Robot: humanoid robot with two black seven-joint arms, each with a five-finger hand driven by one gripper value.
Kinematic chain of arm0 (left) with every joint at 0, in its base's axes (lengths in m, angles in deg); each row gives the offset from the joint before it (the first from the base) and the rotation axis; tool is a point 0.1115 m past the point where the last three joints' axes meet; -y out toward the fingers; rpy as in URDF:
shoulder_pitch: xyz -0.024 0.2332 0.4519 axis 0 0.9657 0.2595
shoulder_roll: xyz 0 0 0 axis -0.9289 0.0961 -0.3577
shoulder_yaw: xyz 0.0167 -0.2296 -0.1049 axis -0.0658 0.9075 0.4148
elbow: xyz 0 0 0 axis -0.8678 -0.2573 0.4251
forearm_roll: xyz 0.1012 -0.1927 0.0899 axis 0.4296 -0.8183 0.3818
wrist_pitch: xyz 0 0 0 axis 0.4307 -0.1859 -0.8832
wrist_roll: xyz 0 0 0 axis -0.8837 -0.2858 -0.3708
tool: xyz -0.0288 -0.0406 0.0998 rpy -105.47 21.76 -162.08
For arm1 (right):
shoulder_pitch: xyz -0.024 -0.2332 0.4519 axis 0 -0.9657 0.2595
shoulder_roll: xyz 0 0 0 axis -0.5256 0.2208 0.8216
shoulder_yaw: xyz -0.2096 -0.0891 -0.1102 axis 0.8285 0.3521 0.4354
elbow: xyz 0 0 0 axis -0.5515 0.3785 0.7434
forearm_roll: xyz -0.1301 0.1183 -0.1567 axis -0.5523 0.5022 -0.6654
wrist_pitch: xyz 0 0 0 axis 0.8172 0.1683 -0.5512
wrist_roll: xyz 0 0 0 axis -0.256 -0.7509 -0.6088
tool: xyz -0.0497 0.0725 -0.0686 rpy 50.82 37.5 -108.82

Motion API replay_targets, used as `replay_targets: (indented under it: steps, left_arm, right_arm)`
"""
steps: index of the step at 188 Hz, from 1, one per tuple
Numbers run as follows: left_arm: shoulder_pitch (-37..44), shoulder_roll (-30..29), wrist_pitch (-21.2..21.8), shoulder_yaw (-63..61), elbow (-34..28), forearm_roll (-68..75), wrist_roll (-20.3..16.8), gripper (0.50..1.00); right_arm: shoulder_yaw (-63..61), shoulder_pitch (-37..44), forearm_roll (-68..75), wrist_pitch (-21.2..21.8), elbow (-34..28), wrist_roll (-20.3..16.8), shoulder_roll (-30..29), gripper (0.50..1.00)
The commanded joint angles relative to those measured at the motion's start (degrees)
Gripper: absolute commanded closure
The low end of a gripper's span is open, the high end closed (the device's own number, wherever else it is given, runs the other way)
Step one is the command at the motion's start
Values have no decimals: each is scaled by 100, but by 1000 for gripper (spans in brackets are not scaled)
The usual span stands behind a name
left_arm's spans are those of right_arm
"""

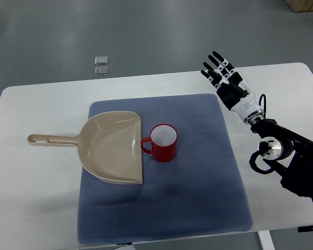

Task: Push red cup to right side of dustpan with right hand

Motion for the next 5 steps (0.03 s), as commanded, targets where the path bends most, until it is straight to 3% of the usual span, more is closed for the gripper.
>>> replay_targets:
  steps: [1, 5]
  left_arm:
    - [0, 0, 0, 1, 0, 0, 0, 500]
    - [0, 0, 0, 1, 0, 0, 9, 500]
  right_arm:
    - [-88, -18, 45, -24, 1, 12, -26, 566]
    - [-106, -27, 45, -24, 1, 12, -26, 566]
